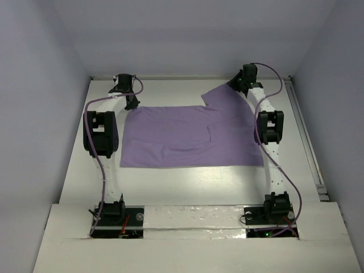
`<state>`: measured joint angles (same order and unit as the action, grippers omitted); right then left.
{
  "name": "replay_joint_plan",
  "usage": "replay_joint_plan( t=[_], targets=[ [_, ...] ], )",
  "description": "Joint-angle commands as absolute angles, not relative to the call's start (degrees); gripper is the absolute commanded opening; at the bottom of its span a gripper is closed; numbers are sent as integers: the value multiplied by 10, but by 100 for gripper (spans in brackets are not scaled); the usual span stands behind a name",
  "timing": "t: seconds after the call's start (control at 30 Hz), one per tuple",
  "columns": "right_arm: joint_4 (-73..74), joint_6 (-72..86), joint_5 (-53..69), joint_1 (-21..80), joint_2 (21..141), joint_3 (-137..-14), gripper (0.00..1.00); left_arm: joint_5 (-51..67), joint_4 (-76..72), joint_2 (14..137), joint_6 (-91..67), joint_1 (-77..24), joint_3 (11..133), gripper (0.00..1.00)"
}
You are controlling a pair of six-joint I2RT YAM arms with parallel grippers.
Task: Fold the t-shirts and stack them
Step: Grap the side of the flattened tshirt furthest away from the robot with both arms, then fold the other side of the tshirt into a rectangle
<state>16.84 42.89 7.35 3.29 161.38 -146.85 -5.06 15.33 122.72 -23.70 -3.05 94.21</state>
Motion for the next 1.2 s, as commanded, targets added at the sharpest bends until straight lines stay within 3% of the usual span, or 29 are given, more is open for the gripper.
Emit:
replay_joint_plan(
  t=[0.0, 0.07, 0.23, 0.5, 0.73, 1.17],
  targets=[
    [206, 406, 75, 39, 1596, -1432, 10, -52, 156, 1214, -240, -32, 966, 0],
    [196, 406, 78, 33, 1584, -1426, 0, -53, 159, 1215, -240, -32, 969, 0],
    [152, 387, 92, 20, 1503, -1356, 0, -63, 168, 1211, -236, -32, 978, 0],
    [82, 337, 124, 20, 1206, -978, 0, -117, 181, 1184, -204, -32, 956, 0],
    [64, 330, 137, 15, 1011, -733, 0, -149, 163, 1118, -183, -26, 882, 0],
    [152, 319, 156, 4, 767, -563, 0, -150, 156, 997, -181, -26, 781, 0]
  ],
)
